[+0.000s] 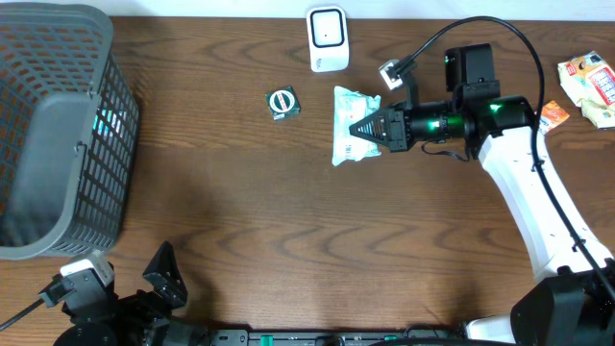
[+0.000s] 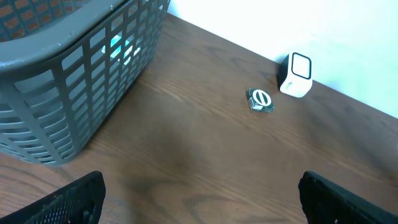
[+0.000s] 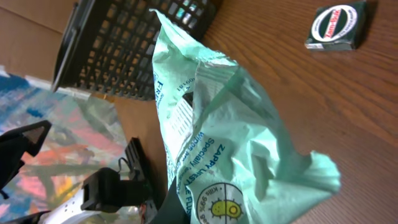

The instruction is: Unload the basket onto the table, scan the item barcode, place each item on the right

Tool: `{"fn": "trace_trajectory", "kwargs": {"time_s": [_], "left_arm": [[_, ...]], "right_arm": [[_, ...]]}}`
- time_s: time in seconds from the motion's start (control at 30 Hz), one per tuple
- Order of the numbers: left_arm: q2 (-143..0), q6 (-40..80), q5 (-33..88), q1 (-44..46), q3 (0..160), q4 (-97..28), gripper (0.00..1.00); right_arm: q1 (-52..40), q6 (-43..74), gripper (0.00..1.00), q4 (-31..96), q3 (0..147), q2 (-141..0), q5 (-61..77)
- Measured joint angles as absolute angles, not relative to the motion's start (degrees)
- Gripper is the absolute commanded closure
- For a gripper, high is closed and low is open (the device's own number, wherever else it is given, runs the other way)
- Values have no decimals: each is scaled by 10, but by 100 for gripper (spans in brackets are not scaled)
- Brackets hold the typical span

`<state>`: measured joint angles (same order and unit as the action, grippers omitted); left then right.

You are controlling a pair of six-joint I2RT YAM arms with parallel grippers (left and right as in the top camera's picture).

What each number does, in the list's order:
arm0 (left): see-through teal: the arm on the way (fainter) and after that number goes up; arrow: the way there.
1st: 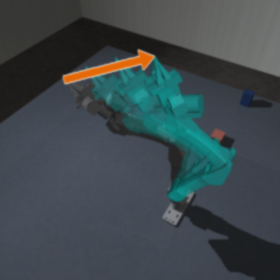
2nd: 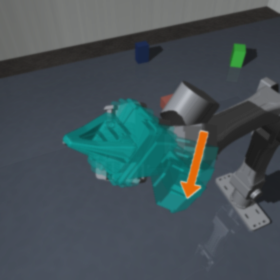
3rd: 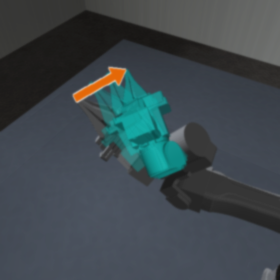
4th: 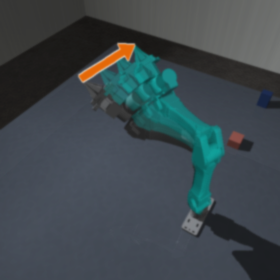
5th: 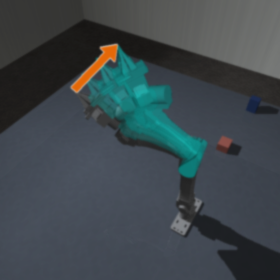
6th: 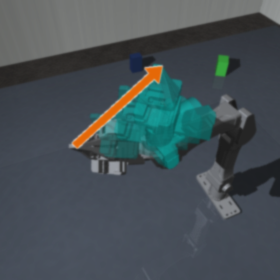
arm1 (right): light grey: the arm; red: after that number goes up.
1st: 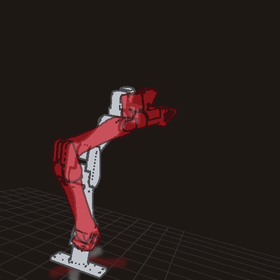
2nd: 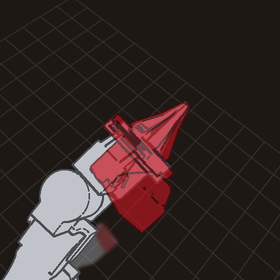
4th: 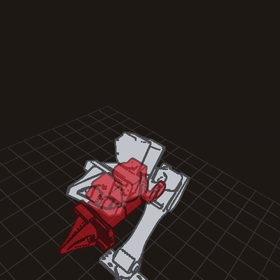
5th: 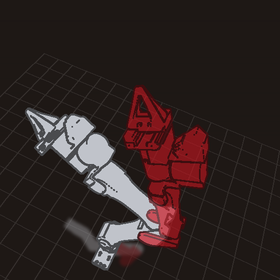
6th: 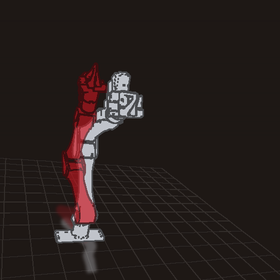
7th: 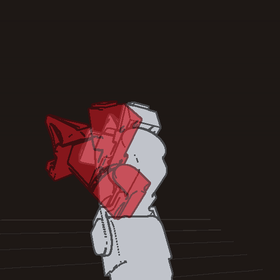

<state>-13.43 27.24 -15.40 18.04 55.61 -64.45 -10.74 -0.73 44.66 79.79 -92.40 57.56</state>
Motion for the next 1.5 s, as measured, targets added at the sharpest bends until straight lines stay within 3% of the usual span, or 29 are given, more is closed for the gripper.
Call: {"fn": "trace_trajectory", "kwargs": {"time_s": [0.67, 0.97, 1.33, 1.5], "left_arm": [[-134, 272, -154, 180, 556, -644, 2], [-134, 272, -154, 180, 556, -644, 2], [-134, 272, -154, 180, 556, -645, 2], [-134, 272, -154, 180, 556, -645, 2]], "right_arm": [[-133, 10, 99, 443, 798, -924, 454], [-210, 26, 99, 441, 798, -942, 179], [-273, 41, 99, 478, 798, -1109, -300], [-287, 41, 99, 495, 798, -1139, -421]]}}
